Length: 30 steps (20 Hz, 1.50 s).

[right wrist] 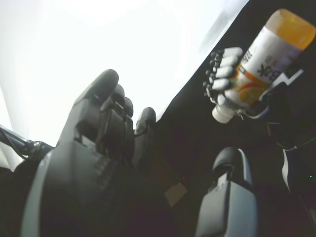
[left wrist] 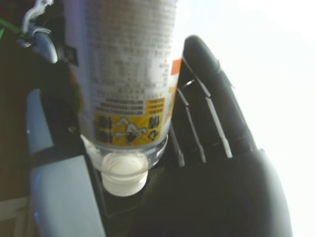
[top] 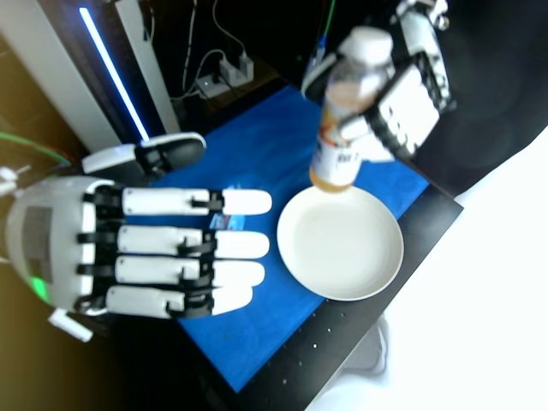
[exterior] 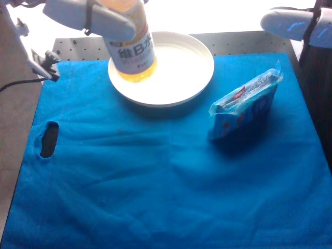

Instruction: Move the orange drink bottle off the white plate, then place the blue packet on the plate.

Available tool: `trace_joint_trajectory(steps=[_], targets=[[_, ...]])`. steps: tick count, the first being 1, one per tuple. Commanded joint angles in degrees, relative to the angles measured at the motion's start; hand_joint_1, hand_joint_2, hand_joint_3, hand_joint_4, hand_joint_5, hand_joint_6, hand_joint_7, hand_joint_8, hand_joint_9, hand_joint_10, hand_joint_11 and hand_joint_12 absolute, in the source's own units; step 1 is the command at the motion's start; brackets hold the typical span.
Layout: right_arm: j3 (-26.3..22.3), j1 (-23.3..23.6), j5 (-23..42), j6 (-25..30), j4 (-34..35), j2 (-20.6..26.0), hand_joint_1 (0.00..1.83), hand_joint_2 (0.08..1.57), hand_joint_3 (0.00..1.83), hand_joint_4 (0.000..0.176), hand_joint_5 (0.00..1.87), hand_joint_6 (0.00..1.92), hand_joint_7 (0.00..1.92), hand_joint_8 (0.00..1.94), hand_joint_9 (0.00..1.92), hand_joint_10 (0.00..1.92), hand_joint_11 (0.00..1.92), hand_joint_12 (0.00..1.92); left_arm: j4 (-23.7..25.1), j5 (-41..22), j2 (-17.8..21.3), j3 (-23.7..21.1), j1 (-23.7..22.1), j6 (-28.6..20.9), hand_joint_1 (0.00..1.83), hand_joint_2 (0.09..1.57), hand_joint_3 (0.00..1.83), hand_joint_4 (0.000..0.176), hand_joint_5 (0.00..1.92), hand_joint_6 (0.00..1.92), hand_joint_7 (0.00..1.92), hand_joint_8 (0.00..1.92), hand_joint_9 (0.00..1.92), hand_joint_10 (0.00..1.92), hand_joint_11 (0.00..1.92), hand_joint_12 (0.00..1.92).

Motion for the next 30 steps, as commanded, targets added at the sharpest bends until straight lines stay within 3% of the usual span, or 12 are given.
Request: trace_joint_trajectory(steps=[1,5,8,9,10,11,12,13,15,25,27,30], targets=[[0.02,0.92,6.94,0.45,0.74,0.08,0.58,0.82,0.0,0.044,0.46,0.0,0.32,0.02,0.35,0.02,0.09,0.98,-3.99,-6.75,0.6,-0.67,-0.67,-0.92,1.4,1.02,0.0,0.0,1.09,0.8,1.24,0.36,1.15,0.85,1.01,0.92],[-0.06,0.92,6.94,0.45,0.74,0.1,0.54,0.83,0.0,0.03,0.44,0.0,0.33,0.0,0.38,0.0,0.13,0.93,-0.37,-7.67,4.81,-5.42,-0.64,-1.22,1.38,1.07,0.0,0.0,1.02,0.99,1.07,0.71,1.04,0.92,0.86,0.88],[-0.09,0.92,6.94,0.45,0.75,0.1,0.52,0.82,0.0,0.043,0.45,0.0,0.33,0.0,0.37,0.0,0.17,0.84,0.66,-8.63,6.81,-7.89,0.13,-1.48,1.39,1.03,0.0,0.0,1.1,0.78,1.19,0.52,1.16,0.83,0.99,0.96],[-0.1,0.92,6.94,0.45,0.75,0.1,0.52,0.81,0.0,0.053,0.47,0.0,0.31,0.0,0.35,0.0,0.15,0.86,0.71,-9.25,7.6,-9.0,1.06,-1.48,1.29,1.02,0.0,0.0,1.17,0.58,1.22,0.63,1.22,0.47,1.0,0.95],[-0.12,0.92,6.94,0.45,0.75,0.1,0.51,0.8,0.0,0.062,0.48,0.0,0.32,0.0,0.35,0.01,0.15,0.87,0.64,-9.59,7.96,-9.59,1.56,-1.47,1.38,1.01,0.0,0.0,1.14,0.53,1.25,0.49,1.25,0.73,1.03,0.97],[-0.12,0.92,6.95,0.45,0.75,0.1,0.51,0.8,0.0,0.06,0.48,0.0,0.33,0.01,0.35,0.0,0.14,0.87,0.65,-9.68,8.19,-10.12,2.08,-1.33,1.3,1.02,0.0,0.0,1.13,0.6,1.28,0.56,1.3,0.5,1.08,1.0],[-0.13,0.92,6.95,0.45,0.75,0.1,0.51,0.8,0.0,0.06,0.48,0.0,0.33,0.01,0.35,0.0,0.14,0.87,0.84,-9.54,8.41,-10.69,2.93,-1.06,1.3,1.02,0.0,0.0,1.13,0.6,1.28,0.56,1.3,0.5,1.08,1.0],[-0.13,0.92,6.95,0.45,0.75,0.1,0.52,0.79,0.0,0.044,0.47,0.0,0.31,0.0,0.34,0.0,0.15,0.92,1.16,-9.12,8.62,-11.19,3.71,-0.54,1.41,1.0,0.0,0.0,1.11,0.56,1.35,0.27,1.28,0.77,1.11,0.93],[-0.19,0.92,6.95,0.45,0.75,0.1,0.52,0.8,0.0,0.032,0.44,0.0,0.3,0.0,0.35,0.0,0.18,0.94,1.12,-8.71,8.71,-11.89,5.39,0.47,1.41,1.0,0.0,0.0,1.09,0.61,1.36,0.21,1.3,0.73,1.13,0.87],[-0.73,0.91,7.08,0.45,0.7,0.1,0.53,0.83,0.0,0.029,0.45,0.0,0.34,0.0,0.4,0.0,0.27,0.83,-6.23,-7.56,3.99,-9.04,12.49,4.55,1.41,1.01,0.0,0.0,1.0,0.79,1.41,0.07,1.31,0.72,1.09,0.84],[-0.8,0.91,7.2,0.45,0.55,0.1,0.52,0.84,0.01,0.046,0.46,0.0,0.33,0.0,0.37,0.0,0.2,0.8,-7.05,-7.14,3.01,-8.1,13.26,4.55,1.41,1.01,0.0,0.0,1.0,0.82,1.41,0.04,1.32,0.68,1.13,0.71],[-0.93,0.91,7.32,0.45,0.55,0.1,0.52,0.85,0.01,0.035,0.43,0.0,0.31,0.0,0.35,0.0,0.18,0.8,-7.49,-6.9,2.34,-7.5,13.7,4.54,1.41,1.01,0.0,0.0,1.02,0.79,1.41,0.04,1.3,0.69,1.12,0.7]])
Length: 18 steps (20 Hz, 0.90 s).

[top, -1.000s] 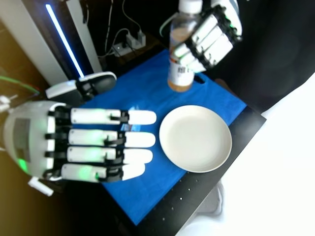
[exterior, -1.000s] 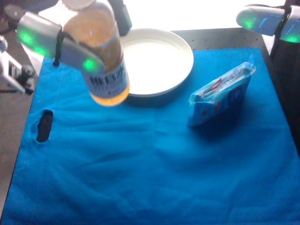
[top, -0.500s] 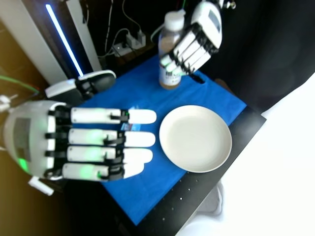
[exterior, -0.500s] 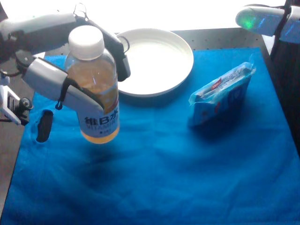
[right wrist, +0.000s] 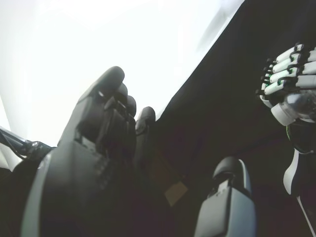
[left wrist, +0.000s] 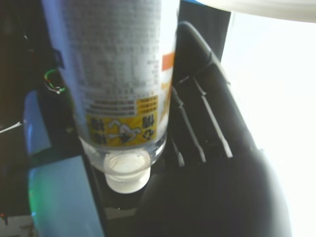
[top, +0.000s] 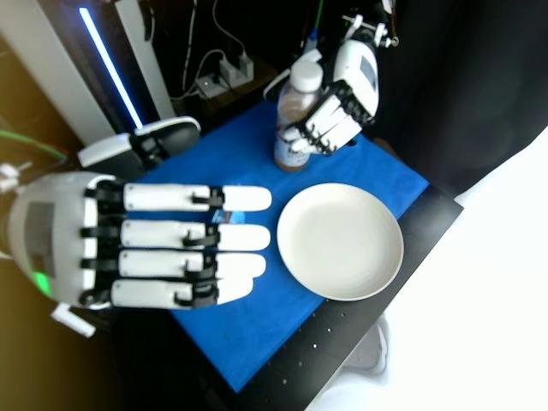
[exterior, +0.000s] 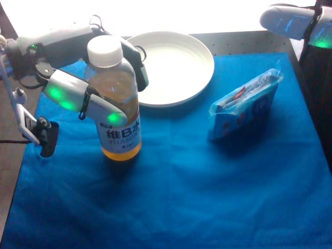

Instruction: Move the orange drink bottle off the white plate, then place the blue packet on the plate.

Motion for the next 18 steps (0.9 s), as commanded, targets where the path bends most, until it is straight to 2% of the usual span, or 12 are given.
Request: trace_joint_trajectory(steps=[1,3,4,6,7,8,9,10,12,15,17,18], targets=[[-0.1,0.91,6.97,0.45,0.79,0.1,0.52,0.85,0.0,0.04,0.44,0.0,0.31,0.0,0.35,0.0,0.2,0.81,-3.61,-5.59,-0.36,0.0,-0.21,-0.99,1.4,1.01,0.0,0.0,1.03,0.78,1.41,0.04,1.3,0.7,1.12,0.7],[-0.11,0.91,7.0,0.45,0.79,0.11,0.52,0.85,0.0,0.036,0.44,0.0,0.32,0.0,0.37,0.01,0.22,0.81,-3.66,-5.56,-0.43,-0.02,0.06,-0.99,1.4,1.0,0.01,0.0,1.07,0.73,1.34,0.21,1.26,0.72,1.02,0.76],[-0.16,0.91,7.03,0.45,0.79,0.11,0.52,0.85,0.0,0.038,0.44,0.0,0.33,0.01,0.37,0.01,0.21,0.81,-3.68,-5.57,-0.46,-0.1,0.19,-0.98,1.4,1.04,0.0,0.0,1.0,0.85,1.2,0.48,1.15,0.88,0.98,0.76],[-0.18,0.91,7.04,0.45,0.79,0.11,0.52,0.86,0.01,0.042,0.44,0.0,0.34,0.01,0.38,0.01,0.21,0.81,-3.68,-5.55,-0.45,-0.28,0.51,-0.97,1.39,1.08,0.0,0.0,0.9,1.06,1.1,0.67,1.06,1.0,0.89,0.72],[-0.18,0.91,7.06,0.45,0.79,0.11,0.51,0.86,0.01,0.042,0.43,0.0,0.33,0.01,0.38,0.01,0.22,0.81,-3.68,-5.55,-0.45,-0.3,0.59,-0.97,1.25,1.11,0.0,0.0,0.9,1.1,1.04,0.86,0.93,0.57,0.78,0.77],[-0.18,0.91,7.07,0.45,0.79,0.11,0.5,0.86,0.0,0.05,0.44,0.0,0.33,0.0,0.38,0.01,0.22,0.81,-3.68,-5.53,-0.45,-0.38,0.79,-0.97,1.19,1.09,0.01,0.0,0.98,0.97,0.91,0.47,0.89,0.39,0.62,0.95],[-0.18,0.91,7.08,0.45,0.79,0.11,0.54,0.85,0.0,0.046,0.45,0.01,0.33,0.0,0.38,0.01,0.23,0.82,-3.67,-5.49,-0.45,-0.45,0.97,-0.97,1.16,0.94,0.0,0.0,0.84,0.48,0.89,0.29,0.81,0.33,0.46,1.11],[-0.18,0.91,7.08,0.45,0.79,0.11,0.55,0.85,0.0,0.043,0.45,0.0,0.33,0.0,0.38,0.0,0.24,0.82,-3.64,-5.47,-0.45,-0.52,1.13,-0.97,1.12,0.88,0.0,0.0,0.86,0.24,0.9,0.18,0.77,0.33,0.36,1.26],[-0.18,0.91,7.12,0.45,0.79,0.11,0.53,0.84,0.0,0.049,0.45,0.0,0.32,0.0,0.38,0.0,0.26,0.83,-3.38,-5.46,-0.24,-0.92,1.36,-0.97,1.06,0.81,0.0,0.0,0.78,0.03,0.83,0.03,0.71,0.23,0.27,1.28],[-0.17,0.91,7.15,0.45,0.78,0.11,0.53,0.85,0.0,0.06,0.45,0.0,0.32,0.0,0.38,0.0,0.27,0.82,-2.09,-5.22,0.63,-2.0,1.39,-0.96,0.94,0.75,0.0,0.0,0.44,0.0,0.51,0.0,0.51,0.02,0.04,1.17],[-0.16,0.91,7.16,0.45,0.78,0.11,0.56,0.83,0.0,0.059,0.45,0.0,0.32,0.0,0.37,0.0,0.22,0.8,-1.78,-5.29,1.2,-2.56,1.39,-0.94,0.89,0.73,0.0,0.093,0.18,0.0,0.23,0.01,0.23,0.0,0.0,0.69],[-0.16,0.91,7.16,0.45,0.78,0.11,0.54,0.83,0.0,0.064,0.45,0.0,0.32,0.0,0.38,0.0,0.22,0.8,-1.55,-5.27,1.48,-2.83,1.39,-0.94,0.86,0.73,0.0,0.127,0.09,0.0,0.14,0.0,0.16,0.0,0.0,0.51]])
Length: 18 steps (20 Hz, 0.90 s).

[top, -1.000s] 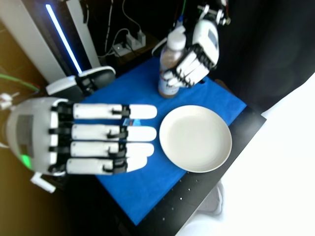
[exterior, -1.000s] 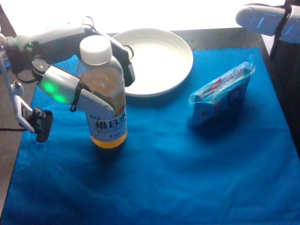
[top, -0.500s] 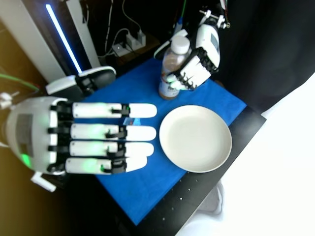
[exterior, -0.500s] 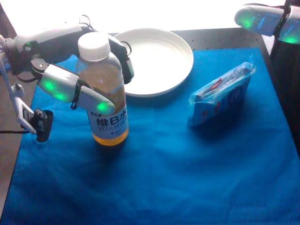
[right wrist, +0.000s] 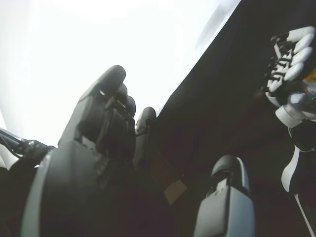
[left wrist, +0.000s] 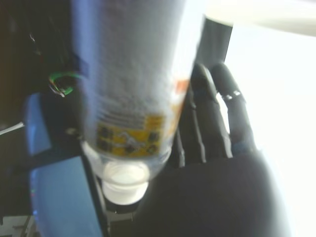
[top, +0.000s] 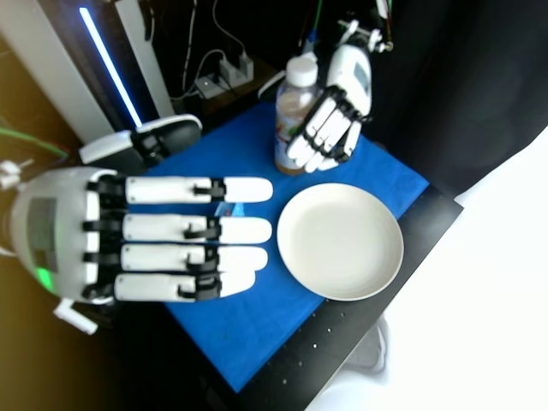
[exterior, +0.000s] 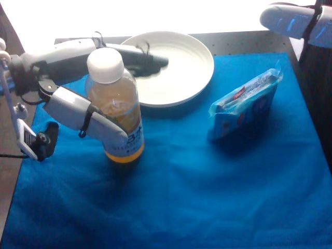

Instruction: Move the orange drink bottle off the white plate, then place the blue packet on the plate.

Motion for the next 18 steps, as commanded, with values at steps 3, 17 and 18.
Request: trace_joint_trajectory(steps=[3,17,18], targets=[[-0.1,0.91,6.92,0.45,0.72,0.11,0.53,0.83,0.0,0.065,0.44,0.0,0.33,0.01,0.38,0.0,0.19,0.8,-2.68,-5.25,0.64,-0.71,-0.44,-0.5,0.74,0.73,0.0,0.175,0.0,0.0,0.0,0.0,0.0,0.0,0.0,0.11],[-0.08,0.91,6.77,0.46,-0.84,0.11,0.56,0.77,0.0,0.135,0.04,0.0,0.32,0.0,0.31,0.0,0.0,0.85,-5.56,-6.12,10.74,-7.81,3.8,3.47,0.64,0.57,0.0,0.176,0.0,0.0,0.0,0.0,0.0,0.0,0.0,0.0],[-0.08,0.91,6.74,0.46,-1.01,0.11,0.57,0.76,0.0,0.15,0.01,0.0,0.3,0.0,0.31,0.0,0.02,0.95,-5.99,-6.09,11.67,-8.33,4.24,3.72,0.62,0.56,0.0,0.176,0.0,0.0,0.0,0.0,0.0,0.0,0.0,0.0]])
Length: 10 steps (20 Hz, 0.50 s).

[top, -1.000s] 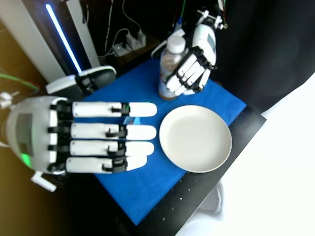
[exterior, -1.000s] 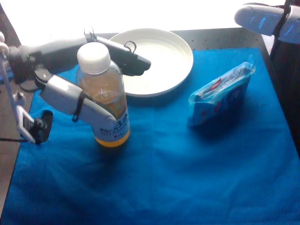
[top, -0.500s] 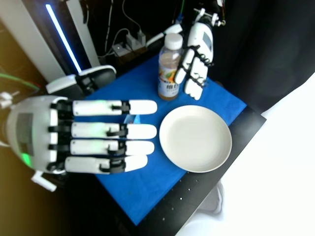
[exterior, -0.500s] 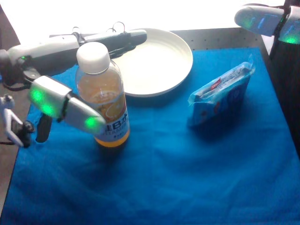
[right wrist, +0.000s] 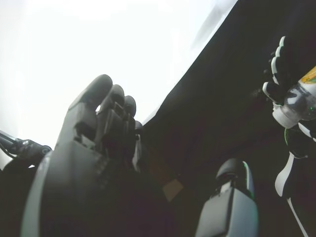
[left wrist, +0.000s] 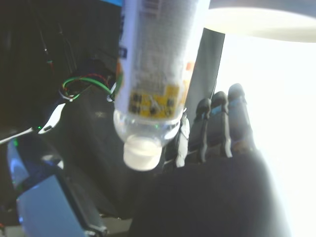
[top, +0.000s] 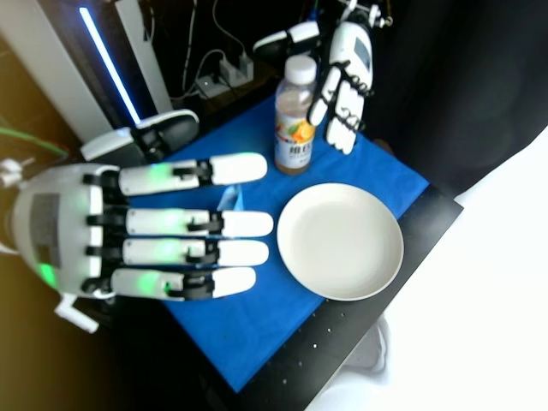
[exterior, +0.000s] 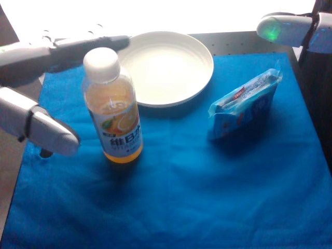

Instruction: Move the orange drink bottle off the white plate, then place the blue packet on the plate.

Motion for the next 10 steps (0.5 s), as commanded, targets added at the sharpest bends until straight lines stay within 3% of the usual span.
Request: trace_joint_trajectory(steps=[1,4,5,6,10], targets=[[-0.09,0.91,6.74,0.48,0.65,0.12,0.56,0.74,0.0,0.171,0.0,0.0,0.29,0.0,0.29,0.0,0.0,0.97,-4.22,-5.09,0.92,-0.64,0.19,0.52,0.62,0.56,0.0,0.176,0.0,0.0,0.0,0.0,0.0,0.0,0.01,0.0],[-0.13,0.91,6.15,0.5,0.1,0.12,0.56,0.76,0.0,0.176,0.0,0.0,0.25,0.0,0.27,0.01,0.0,0.88,-8.25,-5.4,3.46,-2.24,3.22,4.56,0.63,0.59,0.01,0.176,0.0,0.0,0.0,0.0,0.0,0.0,0.0,0.0],[-0.13,0.94,4.87,0.5,-1.27,0.15,0.56,0.75,0.0,0.176,0.0,0.0,0.28,0.01,0.3,0.01,0.02,0.87,-8.79,-3.89,4.02,-1.89,4.27,4.62,0.59,0.62,0.02,0.164,0.0,0.0,0.0,0.0,0.0,0.0,0.0,0.0],[-0.13,0.93,4.86,0.5,-1.3,0.15,0.59,0.76,0.0,0.176,0.0,0.0,0.29,0.02,0.29,0.01,0.04,0.88,-8.94,-3.84,4.06,-1.77,4.32,4.62,0.6,0.62,0.02,0.174,0.0,0.0,0.0,0.0,0.0,0.0,0.0,0.0],[0.27,1.21,0.44,0.57,-4.07,0.59,0.62,0.72,0.0,0.176,0.0,0.0,0.24,0.0,0.22,0.0,0.0,0.73,-13.51,-2.86,4.84,-0.63,4.65,8.24,0.68,0.63,0.01,0.176,0.0,0.0,0.0,0.0,0.0,0.0,0.0,0.0]])
